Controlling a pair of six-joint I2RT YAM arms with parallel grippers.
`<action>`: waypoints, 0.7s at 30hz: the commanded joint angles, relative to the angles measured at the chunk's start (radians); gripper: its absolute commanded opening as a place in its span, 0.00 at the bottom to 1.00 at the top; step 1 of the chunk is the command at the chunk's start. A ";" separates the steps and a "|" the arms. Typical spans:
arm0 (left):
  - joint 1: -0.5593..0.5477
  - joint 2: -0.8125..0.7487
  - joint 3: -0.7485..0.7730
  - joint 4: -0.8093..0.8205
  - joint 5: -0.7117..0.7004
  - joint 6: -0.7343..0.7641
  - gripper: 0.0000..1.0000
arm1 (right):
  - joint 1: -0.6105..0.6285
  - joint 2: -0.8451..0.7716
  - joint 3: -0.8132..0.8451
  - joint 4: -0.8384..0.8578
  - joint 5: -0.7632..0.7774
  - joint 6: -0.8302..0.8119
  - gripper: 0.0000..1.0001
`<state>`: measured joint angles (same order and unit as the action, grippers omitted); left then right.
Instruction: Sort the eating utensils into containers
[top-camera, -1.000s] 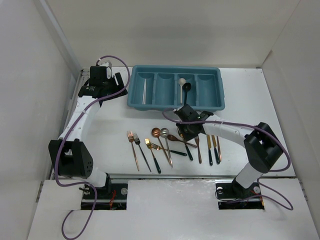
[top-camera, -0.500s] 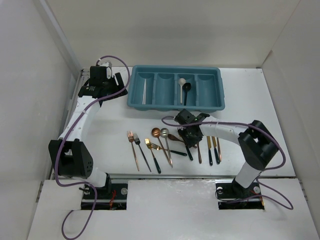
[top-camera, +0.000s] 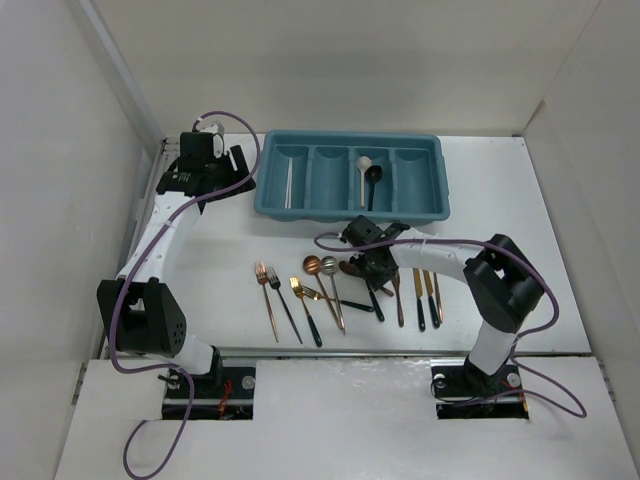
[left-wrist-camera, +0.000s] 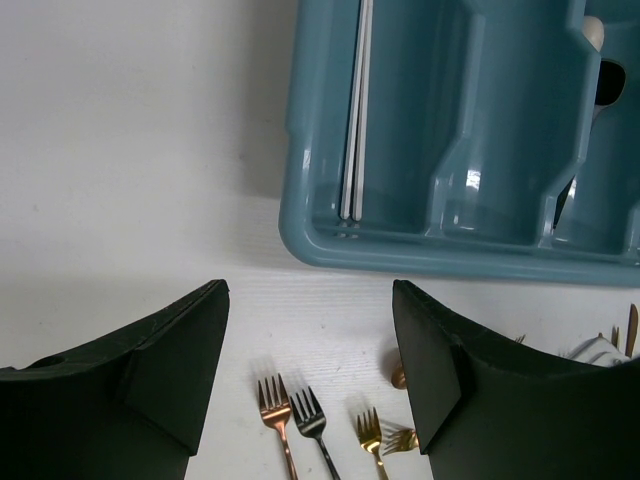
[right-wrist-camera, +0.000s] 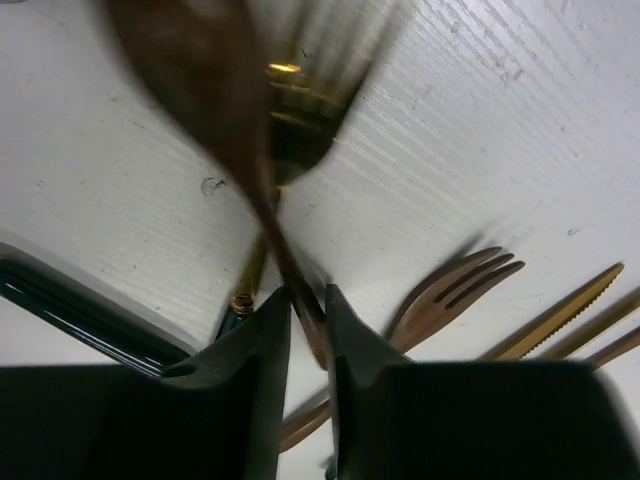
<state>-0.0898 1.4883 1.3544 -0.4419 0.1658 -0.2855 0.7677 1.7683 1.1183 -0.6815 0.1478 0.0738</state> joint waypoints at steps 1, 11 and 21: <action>0.004 -0.045 -0.005 0.025 0.012 0.014 0.63 | 0.010 0.011 -0.001 0.057 -0.025 -0.029 0.25; 0.004 -0.045 -0.005 0.025 0.012 0.014 0.63 | 0.042 -0.021 0.014 0.033 -0.008 -0.061 0.00; 0.004 -0.054 -0.023 0.034 0.012 0.014 0.63 | 0.062 -0.297 0.230 -0.061 0.162 -0.005 0.00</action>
<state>-0.0895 1.4837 1.3483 -0.4374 0.1688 -0.2852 0.8265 1.5833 1.2442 -0.7437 0.2161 0.0463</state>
